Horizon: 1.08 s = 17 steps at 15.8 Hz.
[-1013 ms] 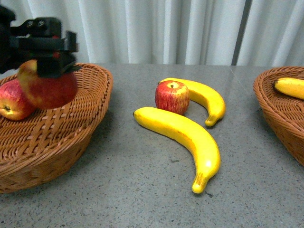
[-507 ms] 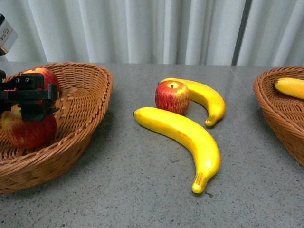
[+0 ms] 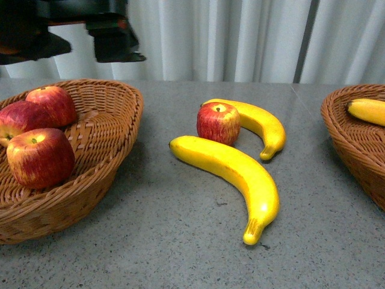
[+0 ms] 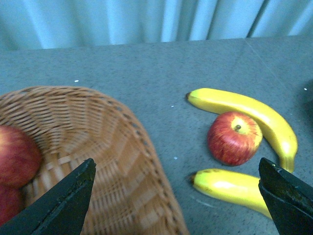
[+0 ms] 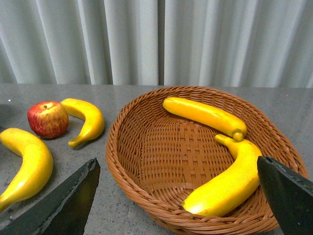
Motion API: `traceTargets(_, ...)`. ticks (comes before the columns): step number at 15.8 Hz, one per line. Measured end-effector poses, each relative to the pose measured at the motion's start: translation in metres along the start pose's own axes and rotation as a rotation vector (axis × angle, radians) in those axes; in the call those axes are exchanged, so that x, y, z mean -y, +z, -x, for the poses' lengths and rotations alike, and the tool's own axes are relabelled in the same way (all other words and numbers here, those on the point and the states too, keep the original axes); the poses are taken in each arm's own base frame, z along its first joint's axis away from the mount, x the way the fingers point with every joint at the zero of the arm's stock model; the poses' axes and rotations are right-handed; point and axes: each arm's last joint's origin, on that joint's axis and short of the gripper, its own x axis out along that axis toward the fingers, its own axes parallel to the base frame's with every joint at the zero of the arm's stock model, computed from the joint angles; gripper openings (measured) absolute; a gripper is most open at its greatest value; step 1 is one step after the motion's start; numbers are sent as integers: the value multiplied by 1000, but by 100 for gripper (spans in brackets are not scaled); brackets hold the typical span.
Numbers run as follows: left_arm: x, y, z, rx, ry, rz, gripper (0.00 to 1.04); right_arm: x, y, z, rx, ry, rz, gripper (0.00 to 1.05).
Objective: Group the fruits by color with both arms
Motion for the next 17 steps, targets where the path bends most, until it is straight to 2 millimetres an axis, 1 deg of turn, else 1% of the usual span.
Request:
traceTargets(1,12,1,-21,-41,-81,-18,98,0,0,0,0,0,0,98)
traceTargets(2,25,5,-40,-42,-119,-49,98,0,0,0,0,0,0,98)
traceTargets(4,46,13,-71,-32,-164,-119,98,0,0,0,0,0,0,98)
traceTargets(5,54,11,-84,-48,-188,-157,98,0,0,0,0,0,0,98)
traceTargets(7,62,2,-111,-69,-217,-235,98,0,0,0,0,0,0,98)
traceTargets(8,63,-3,-118,-82,-223,-255,98,0,0,0,0,0,0,98)
traceTargets(10,62,-6,-131,-86,-246,-266,98,0,0,0,0,0,0,98)
traceTargets(13,57,-10,-146,-92,-273,-273,98,0,0,0,0,0,0,98)
traceTargets(17,54,-22,-165,-130,-292,-268,98,0,0,0,0,0,0,98)
